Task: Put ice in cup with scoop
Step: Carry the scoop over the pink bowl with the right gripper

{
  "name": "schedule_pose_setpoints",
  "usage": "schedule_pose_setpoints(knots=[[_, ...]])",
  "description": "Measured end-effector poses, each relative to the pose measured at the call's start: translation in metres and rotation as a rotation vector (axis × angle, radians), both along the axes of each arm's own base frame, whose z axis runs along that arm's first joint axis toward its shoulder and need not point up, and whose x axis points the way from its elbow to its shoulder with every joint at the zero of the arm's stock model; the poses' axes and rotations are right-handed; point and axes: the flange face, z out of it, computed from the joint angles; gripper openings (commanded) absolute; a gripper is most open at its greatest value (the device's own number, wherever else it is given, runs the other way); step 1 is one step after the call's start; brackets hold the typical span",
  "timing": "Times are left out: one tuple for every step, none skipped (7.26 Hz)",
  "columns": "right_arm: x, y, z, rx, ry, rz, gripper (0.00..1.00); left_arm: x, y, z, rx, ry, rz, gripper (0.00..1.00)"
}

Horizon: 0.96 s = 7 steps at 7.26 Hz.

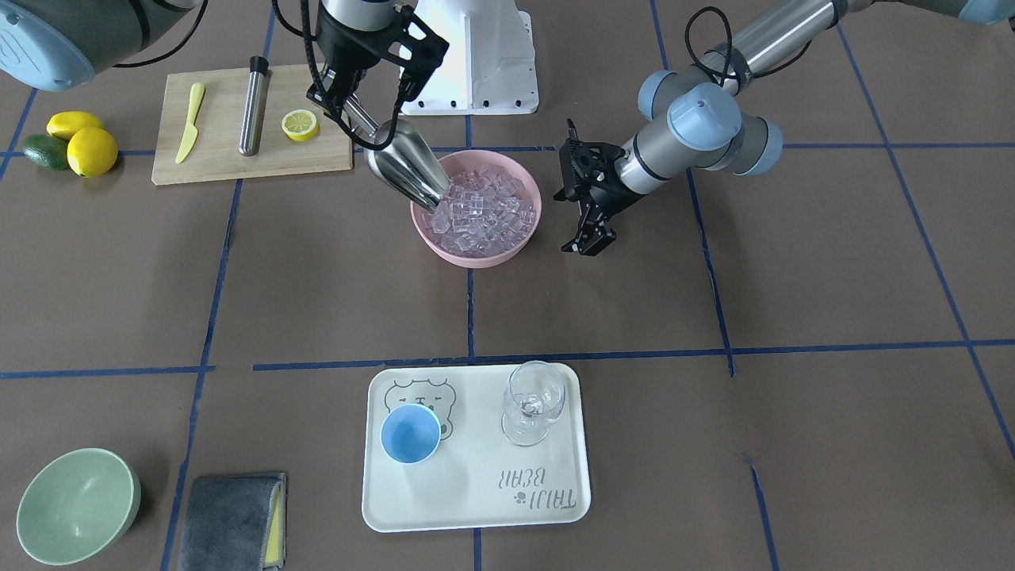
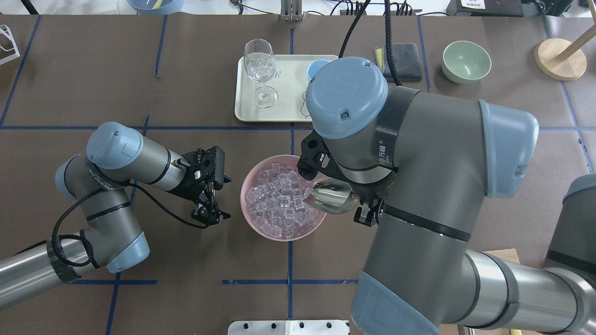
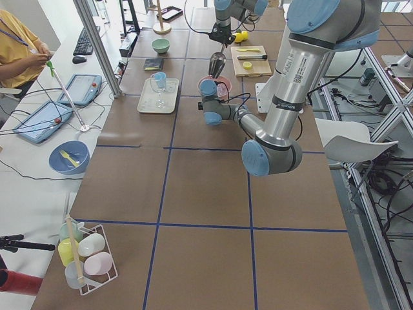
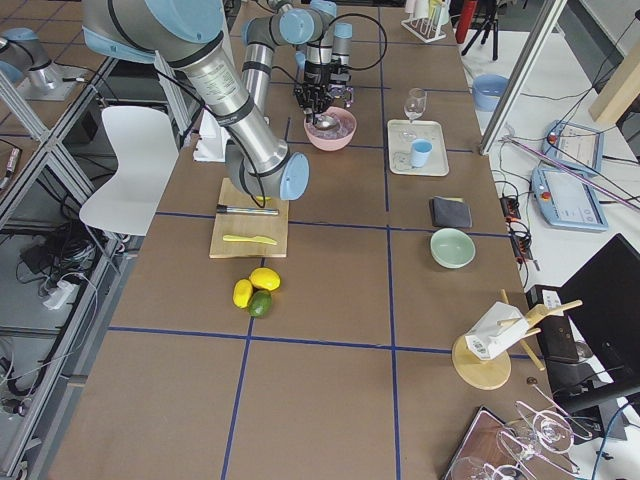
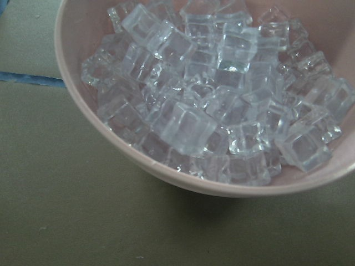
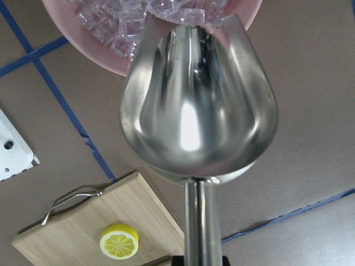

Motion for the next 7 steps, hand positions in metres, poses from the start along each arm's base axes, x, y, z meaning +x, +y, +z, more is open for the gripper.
schedule_pose_setpoints(knots=[[-0.008,-0.004,-0.011,-0.008,0.029,-0.020,0.00,0.001,0.001,0.000,-0.001,0.000,0.002,1.00],[-0.016,-0.009,-0.022,-0.014,0.056,-0.035,0.00,0.002,0.001,0.001,-0.001,-0.001,0.003,1.00],[-0.021,-0.014,-0.029,-0.012,0.087,-0.045,0.00,0.002,0.002,0.001,-0.002,-0.001,0.003,1.00],[-0.025,-0.018,-0.035,-0.004,0.120,-0.053,0.00,0.002,0.002,0.001,-0.002,-0.001,0.003,1.00],[-0.032,-0.023,-0.041,0.001,0.153,-0.066,0.00,0.002,0.002,0.001,-0.001,-0.001,0.003,1.00],[-0.040,-0.026,-0.044,0.003,0.185,-0.080,0.00,0.001,0.002,0.001,-0.001,0.001,0.003,1.00],[-0.046,-0.028,-0.043,0.008,0.209,-0.091,0.00,0.001,0.002,0.001,0.000,0.001,0.003,1.00]])
